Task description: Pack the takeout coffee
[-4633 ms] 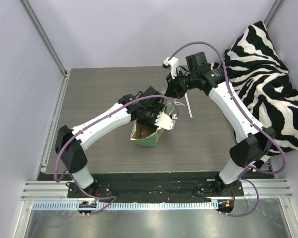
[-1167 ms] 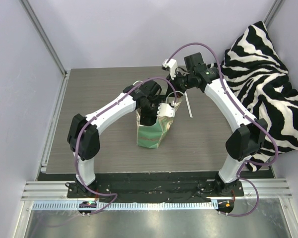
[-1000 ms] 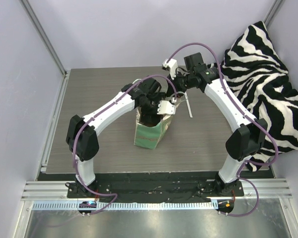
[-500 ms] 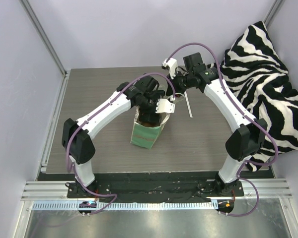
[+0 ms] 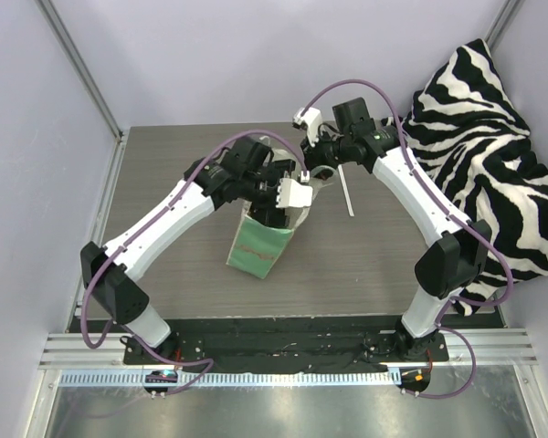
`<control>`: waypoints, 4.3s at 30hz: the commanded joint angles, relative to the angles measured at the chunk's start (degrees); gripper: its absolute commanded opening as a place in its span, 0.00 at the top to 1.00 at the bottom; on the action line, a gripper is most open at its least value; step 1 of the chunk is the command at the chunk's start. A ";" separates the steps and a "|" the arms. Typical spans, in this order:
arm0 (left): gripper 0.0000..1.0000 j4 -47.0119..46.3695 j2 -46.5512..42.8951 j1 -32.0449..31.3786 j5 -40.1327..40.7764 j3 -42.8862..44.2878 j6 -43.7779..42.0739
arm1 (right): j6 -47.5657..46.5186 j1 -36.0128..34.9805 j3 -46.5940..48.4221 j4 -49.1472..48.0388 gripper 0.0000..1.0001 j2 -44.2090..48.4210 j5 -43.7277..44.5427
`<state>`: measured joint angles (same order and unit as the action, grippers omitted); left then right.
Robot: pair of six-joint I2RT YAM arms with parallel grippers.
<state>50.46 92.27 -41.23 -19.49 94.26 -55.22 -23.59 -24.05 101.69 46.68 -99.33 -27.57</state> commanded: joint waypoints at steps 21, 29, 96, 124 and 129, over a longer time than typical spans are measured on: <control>0.00 -35.77 -12.03 -0.08 0.59 -7.17 16.26 | -1.10 -0.73 0.53 -3.17 0.99 4.14 1.03; 0.00 -33.94 -5.88 4.31 8.04 8.11 29.72 | -0.23 -0.91 2.37 -2.99 0.71 3.09 1.03; 0.00 -9.59 -0.07 35.26 10.61 0.40 65.42 | 17.62 16.32 23.39 -2.80 0.49 -39.54 19.05; 0.00 -25.04 9.25 38.68 -9.75 34.94 68.58 | 23.49 20.54 22.50 -16.78 0.99 -8.35 9.75; 0.00 -37.16 7.93 38.68 -16.98 36.87 77.51 | 36.23 20.10 19.17 -31.88 0.99 0.88 -2.46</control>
<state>27.46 103.81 -2.55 -27.62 127.90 13.98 1.85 -2.87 121.58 28.25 -105.16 -18.50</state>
